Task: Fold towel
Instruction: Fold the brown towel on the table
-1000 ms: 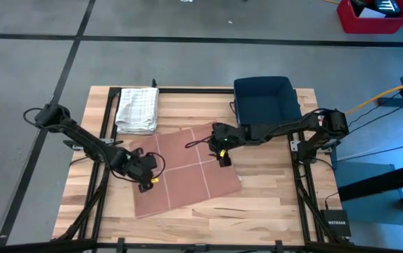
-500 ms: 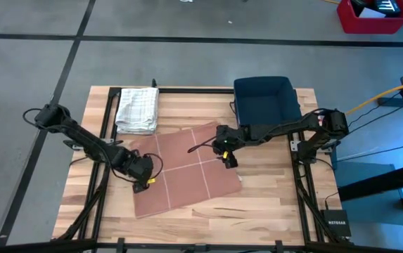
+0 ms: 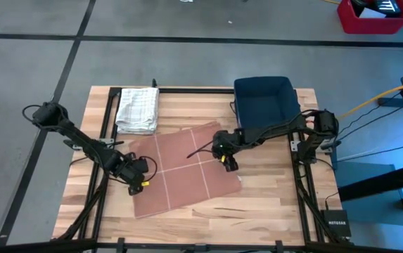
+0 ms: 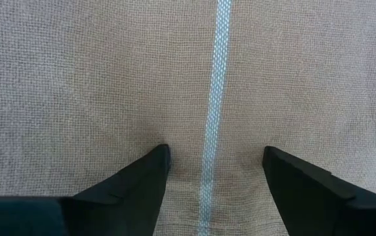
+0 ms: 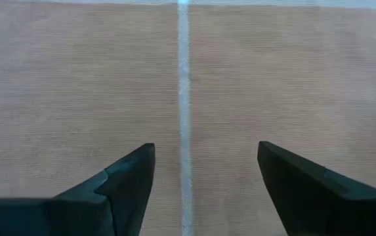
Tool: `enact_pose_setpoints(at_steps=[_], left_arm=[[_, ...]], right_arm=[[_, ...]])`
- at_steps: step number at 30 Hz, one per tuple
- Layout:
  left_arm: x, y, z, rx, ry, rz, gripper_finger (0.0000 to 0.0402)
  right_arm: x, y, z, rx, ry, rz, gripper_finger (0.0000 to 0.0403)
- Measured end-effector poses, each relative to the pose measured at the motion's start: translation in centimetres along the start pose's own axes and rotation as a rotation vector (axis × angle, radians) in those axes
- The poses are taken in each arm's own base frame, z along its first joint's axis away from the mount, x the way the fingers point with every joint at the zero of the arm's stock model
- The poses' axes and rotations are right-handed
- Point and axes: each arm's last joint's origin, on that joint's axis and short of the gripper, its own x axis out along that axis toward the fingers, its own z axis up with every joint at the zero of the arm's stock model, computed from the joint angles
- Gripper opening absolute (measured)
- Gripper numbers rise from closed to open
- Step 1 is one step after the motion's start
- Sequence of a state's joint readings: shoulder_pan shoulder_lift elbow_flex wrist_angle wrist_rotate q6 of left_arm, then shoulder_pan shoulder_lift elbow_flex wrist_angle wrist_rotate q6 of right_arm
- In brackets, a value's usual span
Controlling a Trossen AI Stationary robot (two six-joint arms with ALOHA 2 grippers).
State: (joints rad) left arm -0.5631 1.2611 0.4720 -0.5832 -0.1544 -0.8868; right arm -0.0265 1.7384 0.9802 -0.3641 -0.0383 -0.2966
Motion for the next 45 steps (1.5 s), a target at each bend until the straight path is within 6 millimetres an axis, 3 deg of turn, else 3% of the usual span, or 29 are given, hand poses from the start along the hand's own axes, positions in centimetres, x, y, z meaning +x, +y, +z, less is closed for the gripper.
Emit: enact_pose_setpoints(at_steps=[7,16,21,26,33,39,45], left_arm=[[0.1,0.0,0.0,-0.015,-0.002,0.005,0.0237],[0.1,0.1,-0.1,-0.011,-0.004,0.01,0.0237],[0.1,0.1,-0.1,0.005,-0.002,0.013,0.023],[0.1,0.3,-0.2,0.003,0.004,0.033,0.0168],[0.1,0.3,-0.2,0.017,0.016,0.026,0.0026],[-0.4,0.2,0.0,0.037,0.03,0.066,0.0009],[-3.9,-1.1,1.7,0.12,0.009,0.155,0.0004]], right_arm=[[0.1,0.1,0.0,-0.025,-0.017,0.053,0.0264],[2.9,0.1,-0.6,-0.022,0.071,0.015,0.0263],[3.4,0.2,-0.9,-0.023,0.096,0.03,0.0249],[3.4,0.3,-1.3,-0.018,0.133,0.047,0.0178],[3.3,0.2,-1.6,0.001,0.176,0.0,0.0026],[1.7,0.5,-1.5,0.047,0.192,-0.097,0.0017],[-2.8,2.6,0.0,0.043,0.134,-0.181,0.001]])
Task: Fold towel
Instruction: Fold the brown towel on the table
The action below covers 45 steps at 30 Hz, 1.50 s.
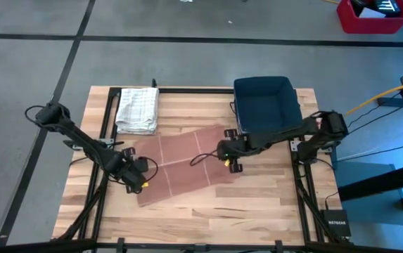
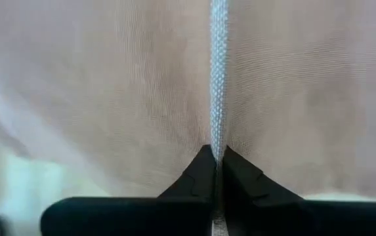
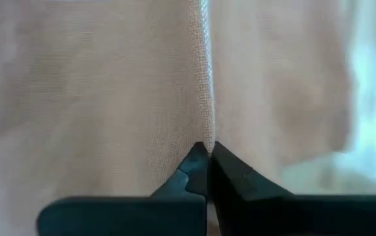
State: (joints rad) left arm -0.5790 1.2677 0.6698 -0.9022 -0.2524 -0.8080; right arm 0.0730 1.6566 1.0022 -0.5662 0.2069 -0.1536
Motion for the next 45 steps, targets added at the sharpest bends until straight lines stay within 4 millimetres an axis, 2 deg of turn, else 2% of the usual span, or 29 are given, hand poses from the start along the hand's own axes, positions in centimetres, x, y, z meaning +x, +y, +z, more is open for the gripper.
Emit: enact_pose_setpoints(at_steps=[5,13,20,24,35,42,45], left_arm=[[-4.2,-0.2,1.6,0.057,-0.065,0.089,0.0003],[-10.5,0.0,3.1,0.086,-0.118,0.119,0.0003],[-14.5,1.0,3.4,0.102,-0.161,0.163,0.0003],[-15.4,1.1,3.6,0.096,-0.177,0.146,0.0003],[-15.5,0.2,4.0,0.066,-0.24,0.069,0.0003],[-16.3,-2.6,3.5,0.023,-0.326,-0.14,0.0004],[-15.8,-4.4,2.9,-0.005,-0.353,-0.275,0.0002]], right_arm=[[-4.4,1.6,1.1,-0.016,0.001,-0.103,0.0005],[-10.9,3.0,3.0,0.062,0.0,-0.208,0.0004],[-14.8,3.8,3.1,0.199,-0.004,-0.292,0.0004],[-15.5,4.7,3.0,0.271,-0.028,-0.281,0.0004],[-16.4,7.3,2.5,0.33,-0.063,-0.239,0.0004],[-17.0,9.9,2.1,0.378,-0.022,-0.025,0.0004],[-17.3,11.4,2.5,0.401,-0.035,0.142,0.0005]])
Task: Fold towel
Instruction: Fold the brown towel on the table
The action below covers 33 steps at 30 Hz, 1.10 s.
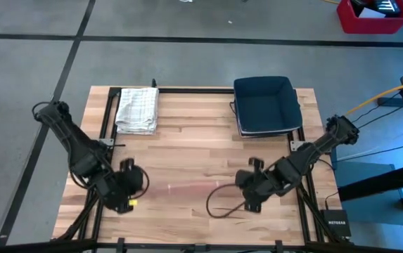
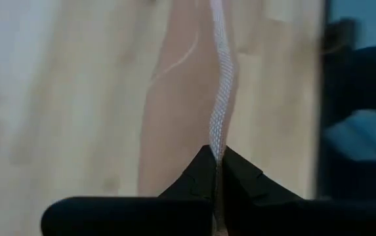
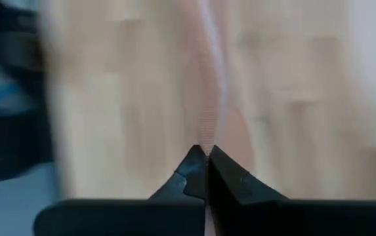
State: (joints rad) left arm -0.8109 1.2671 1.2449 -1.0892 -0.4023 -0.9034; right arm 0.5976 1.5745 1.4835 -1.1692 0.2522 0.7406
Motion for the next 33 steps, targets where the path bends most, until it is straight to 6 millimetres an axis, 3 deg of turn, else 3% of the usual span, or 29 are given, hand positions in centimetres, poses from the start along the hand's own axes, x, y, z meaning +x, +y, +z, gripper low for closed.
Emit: enact_pose_setpoints(at_steps=[6,9,21,28,33], left_arm=[[3.3,-2.7,-2.5,-0.122,0.04,-0.223,0.0002],[3.9,-3.2,-2.8,-0.091,-0.012,-0.31,0.0002],[9.4,5.8,-6.1,-0.066,0.108,0.218,0.0005],[12.0,9.2,-7.8,-0.123,0.151,0.347,0.0005],[12.6,9.8,-7.9,-0.098,0.166,0.336,0.0039]], right_arm=[[1.3,3.0,-0.2,0.009,-0.011,0.344,0.0003],[3.0,3.0,-0.8,-0.018,0.007,0.382,0.0004],[11.9,-6.1,-1.5,0.113,0.133,0.136,0.0006],[14.0,-9.3,-1.6,0.22,0.117,0.096,0.0015],[14.4,-9.7,-1.6,0.239,0.119,0.09,0.0067]])
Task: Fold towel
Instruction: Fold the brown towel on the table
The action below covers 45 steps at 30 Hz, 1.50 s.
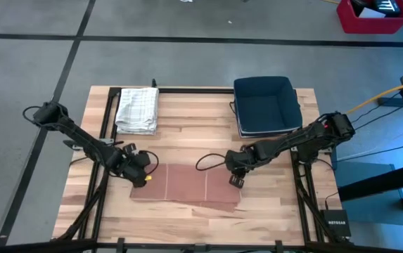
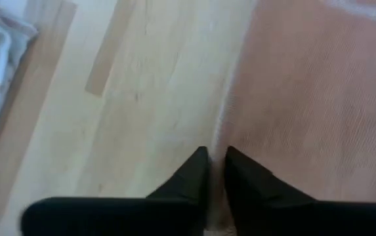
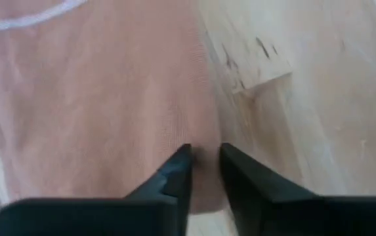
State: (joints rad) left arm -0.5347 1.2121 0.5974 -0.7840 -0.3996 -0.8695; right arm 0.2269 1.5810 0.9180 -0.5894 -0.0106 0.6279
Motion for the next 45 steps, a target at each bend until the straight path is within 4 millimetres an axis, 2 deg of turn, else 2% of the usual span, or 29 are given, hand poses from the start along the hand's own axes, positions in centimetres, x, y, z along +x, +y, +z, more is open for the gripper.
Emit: enact_pose_setpoints(at_steps=[4,9,13,16,20,24,30,34,39,45], left_arm=[[-0.5,0.3,0.8,0.044,0.015,0.006,0.0099],[-4.2,-0.1,3.0,0.018,0.009,-0.128,0.0157],[-7.2,-2.4,3.6,0.034,-0.106,-0.371,0.0171],[-8.0,-4.7,2.6,0.09,-0.134,-0.5,0.0172],[-6.8,-7.2,0.4,0.172,-0.05,-0.46,0.0165],[-4.7,-9.0,-1.2,0.234,0.022,-0.37,0.0152],[-2.9,-9.5,-2.2,0.236,0.094,-0.247,0.0136],[-2.7,-9.5,-2.3,0.231,0.102,-0.229,0.0131],[-2.6,-9.5,-2.3,0.229,0.091,-0.222,0.0131],[-2.7,-10.0,-2.2,0.239,0.094,-0.289,0.0131]], right_arm=[[-0.4,-0.5,0.3,-0.016,0.019,-0.031,0.013],[-3.0,-0.1,0.7,-0.031,0.101,-0.051,0.0189],[-4.0,2.7,0.5,-0.113,-0.029,0.053,0.0213],[-4.0,5.7,0.0,-0.192,-0.174,0.129,0.0219],[-3.0,9.4,-1.4,-0.271,-0.332,0.149,0.022],[-1.4,11.7,-2.9,-0.3,-0.368,0.171,0.022],[0.5,14.4,-4.8,-0.295,-0.345,0.307,0.022],[2.2,15.1,-6.1,-0.332,-0.306,0.294,0.022],[4.2,15.0,-6.4,-0.344,-0.28,0.244,0.022],[5.3,15.2,-6.6,-0.364,-0.272,0.253,0.022]])
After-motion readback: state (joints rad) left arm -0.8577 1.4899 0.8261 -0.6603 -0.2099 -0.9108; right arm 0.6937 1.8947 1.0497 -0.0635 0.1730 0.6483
